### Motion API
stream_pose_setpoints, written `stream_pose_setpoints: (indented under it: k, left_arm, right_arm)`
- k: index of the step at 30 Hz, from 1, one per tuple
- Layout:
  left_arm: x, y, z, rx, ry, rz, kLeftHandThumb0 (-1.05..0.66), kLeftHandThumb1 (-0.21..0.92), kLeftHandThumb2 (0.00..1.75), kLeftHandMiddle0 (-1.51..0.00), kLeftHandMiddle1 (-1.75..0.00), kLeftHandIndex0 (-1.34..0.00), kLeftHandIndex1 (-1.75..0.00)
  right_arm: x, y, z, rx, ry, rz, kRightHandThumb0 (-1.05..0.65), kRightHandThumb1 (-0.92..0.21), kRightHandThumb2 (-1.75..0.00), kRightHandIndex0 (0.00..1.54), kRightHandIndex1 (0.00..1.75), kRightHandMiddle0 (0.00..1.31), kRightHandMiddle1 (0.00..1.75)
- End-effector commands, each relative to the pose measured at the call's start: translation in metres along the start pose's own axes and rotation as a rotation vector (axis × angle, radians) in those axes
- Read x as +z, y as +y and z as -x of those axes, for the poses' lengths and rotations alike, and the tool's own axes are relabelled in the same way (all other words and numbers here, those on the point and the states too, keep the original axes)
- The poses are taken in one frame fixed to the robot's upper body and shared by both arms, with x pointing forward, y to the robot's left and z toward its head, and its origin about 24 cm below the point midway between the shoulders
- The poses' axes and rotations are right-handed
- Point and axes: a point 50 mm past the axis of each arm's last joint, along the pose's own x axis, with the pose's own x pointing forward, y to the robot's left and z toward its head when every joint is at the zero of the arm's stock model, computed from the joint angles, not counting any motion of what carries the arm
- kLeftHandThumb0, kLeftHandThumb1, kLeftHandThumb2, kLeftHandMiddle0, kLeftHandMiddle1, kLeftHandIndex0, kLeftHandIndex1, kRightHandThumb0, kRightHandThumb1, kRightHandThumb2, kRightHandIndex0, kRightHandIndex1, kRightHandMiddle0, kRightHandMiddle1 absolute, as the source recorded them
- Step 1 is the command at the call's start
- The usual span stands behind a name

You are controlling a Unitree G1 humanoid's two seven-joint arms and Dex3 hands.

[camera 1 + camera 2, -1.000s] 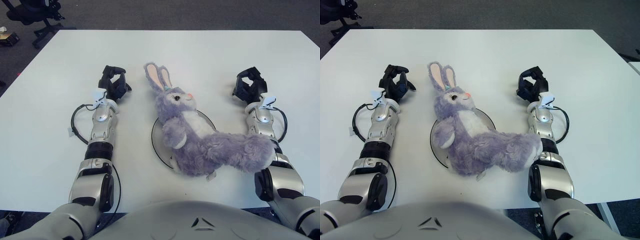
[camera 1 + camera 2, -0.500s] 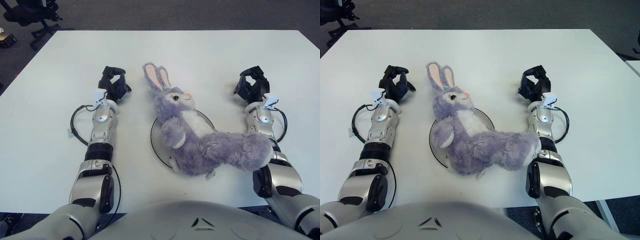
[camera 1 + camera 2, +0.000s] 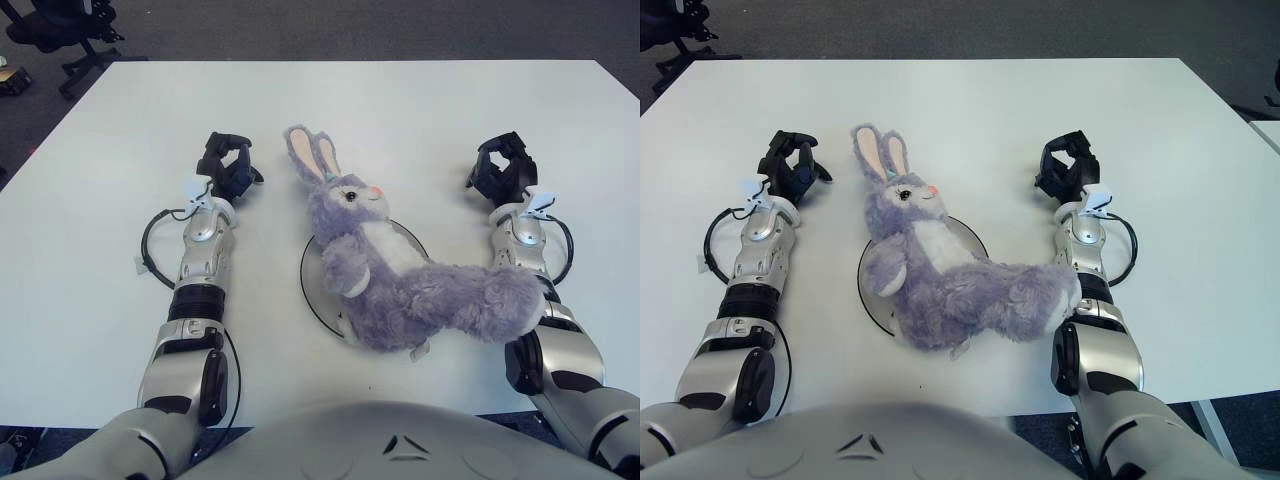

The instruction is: Put the doll into the plate.

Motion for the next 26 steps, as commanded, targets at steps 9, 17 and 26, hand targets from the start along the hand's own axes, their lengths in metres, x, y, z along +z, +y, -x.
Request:
stream_pose_setpoints:
  k: [9,17,26]
  left_arm:
    - [-0.0229,0.0014,0.0075,-0.009,0.15,-0.003,-0.36,0.82,0.64,-0.79,-1.75,-0.27,-1.75]
    - [-0.0237,0.0015,0.0064,-0.03,0.177,-0.02,-0.36,0.82,0.64,-0.79,-1.75,-0.27,-1.75]
    - [-0.0241,0.0012,0.006,-0.042,0.198,-0.027,-0.36,0.82,0.64,-0.78,-1.75,-0.27,-1.75]
  right_arm:
    - [-0.0168,-0.001,0.0105,0.023,0.112,0.061,-0.37,-0.75,-0.74,0.86,1.75,0.31,1.75]
    - [-0.0167,0.0001,0.0095,0.034,0.139,0.074,-0.37,-0.75,-0.74,0.85,1.75,0.31,1.75]
    - [-0.0167,-0.0005,0.0094,0.053,0.16,0.099,-0.37,-0.74,-0.75,0.85,1.75,0.32,1.75]
